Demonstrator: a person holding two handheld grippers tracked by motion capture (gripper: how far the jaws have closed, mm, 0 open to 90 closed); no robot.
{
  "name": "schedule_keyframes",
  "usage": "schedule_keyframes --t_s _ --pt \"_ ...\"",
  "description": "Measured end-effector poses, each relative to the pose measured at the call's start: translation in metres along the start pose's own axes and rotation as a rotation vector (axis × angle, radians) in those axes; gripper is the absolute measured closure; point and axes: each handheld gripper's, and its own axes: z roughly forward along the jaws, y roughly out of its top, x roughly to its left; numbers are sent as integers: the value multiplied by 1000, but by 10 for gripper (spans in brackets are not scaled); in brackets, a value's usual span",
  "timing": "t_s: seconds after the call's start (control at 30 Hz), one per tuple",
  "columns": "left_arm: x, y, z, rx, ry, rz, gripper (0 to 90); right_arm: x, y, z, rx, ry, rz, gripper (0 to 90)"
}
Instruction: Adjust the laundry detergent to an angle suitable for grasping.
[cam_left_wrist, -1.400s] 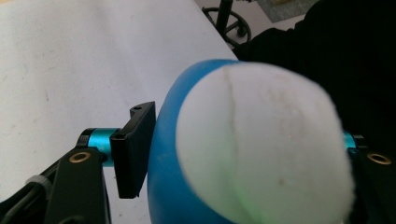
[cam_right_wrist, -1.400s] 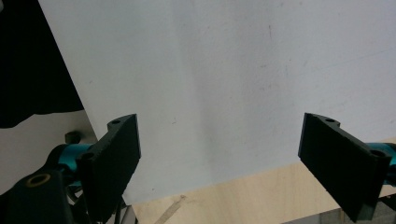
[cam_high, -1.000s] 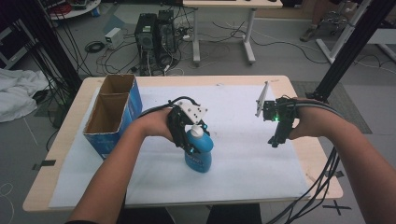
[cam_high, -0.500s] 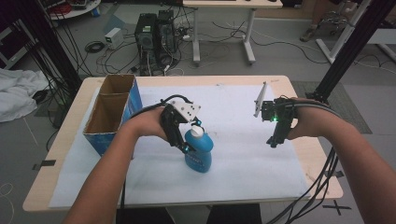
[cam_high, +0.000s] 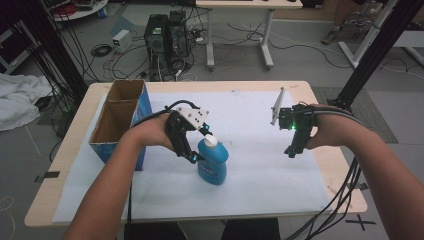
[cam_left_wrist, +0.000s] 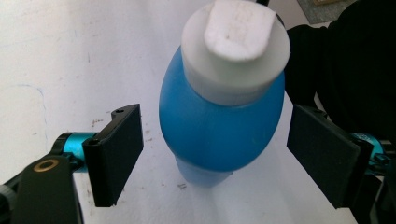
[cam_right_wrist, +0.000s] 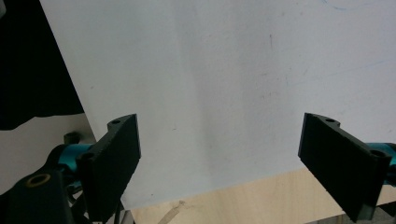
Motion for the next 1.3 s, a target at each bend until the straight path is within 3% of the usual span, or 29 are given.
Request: schedule_keyframes --t_s 0.67,0.7,0.87,0.9,1.1,1.3 --pt "-13 -8 -21 48 100 -86 101 -1 8 1 -9 1 -24 121" --pt "-14 -9 -24 57 125 -90 101 -1 8 1 -9 1 -24 122" --pt "-18 -10 -30 61 161 -119 75 -1 8 1 -17 -2 -28 122" --pt "-20 -10 -33 80 176 -118 74 -1 8 0 -17 -2 -29 122" --pt "-22 -10 -32 106 165 -137 75 1 9 0 -17 -4 -24 122" --pt "-26 -6 -36 196 163 -170 75 1 10 0 -19 -5 -32 122"
